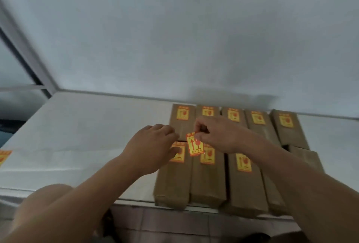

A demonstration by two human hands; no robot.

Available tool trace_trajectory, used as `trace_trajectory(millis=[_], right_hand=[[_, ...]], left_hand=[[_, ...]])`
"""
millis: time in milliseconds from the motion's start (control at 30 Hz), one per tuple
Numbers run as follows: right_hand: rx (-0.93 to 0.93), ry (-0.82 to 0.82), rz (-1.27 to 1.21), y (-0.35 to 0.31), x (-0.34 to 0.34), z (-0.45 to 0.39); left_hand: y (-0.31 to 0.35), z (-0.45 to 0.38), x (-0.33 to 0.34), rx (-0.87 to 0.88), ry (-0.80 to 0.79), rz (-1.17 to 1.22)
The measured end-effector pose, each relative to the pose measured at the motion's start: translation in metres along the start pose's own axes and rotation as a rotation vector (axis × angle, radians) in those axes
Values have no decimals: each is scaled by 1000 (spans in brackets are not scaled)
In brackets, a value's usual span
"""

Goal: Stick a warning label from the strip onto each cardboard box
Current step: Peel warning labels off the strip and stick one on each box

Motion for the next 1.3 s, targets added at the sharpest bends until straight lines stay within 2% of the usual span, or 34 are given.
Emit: trace_trajectory(millis=[400, 667, 933, 1300], right_hand=[[232, 133, -156, 168, -46, 90], [420, 185, -209, 249, -47, 123], [474, 176, -242, 287, -29, 120], [454, 140, -272, 295, -21, 110]], left_hand=[[121, -120, 4, 163, -72, 63], [189, -164, 27, 338, -127, 111], [229, -184, 55, 484, -192, 46], [231, -187, 66, 507, -165, 60]])
Point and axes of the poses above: each hand's wrist, its own z-axis away from the middle knuckle, its own x-axis out of the palm, y = z × x, the point moved 1 cm from there along -z, towards the middle knuckle, and after that the axes turned 13 degrees about x, right-handed, at the moved point
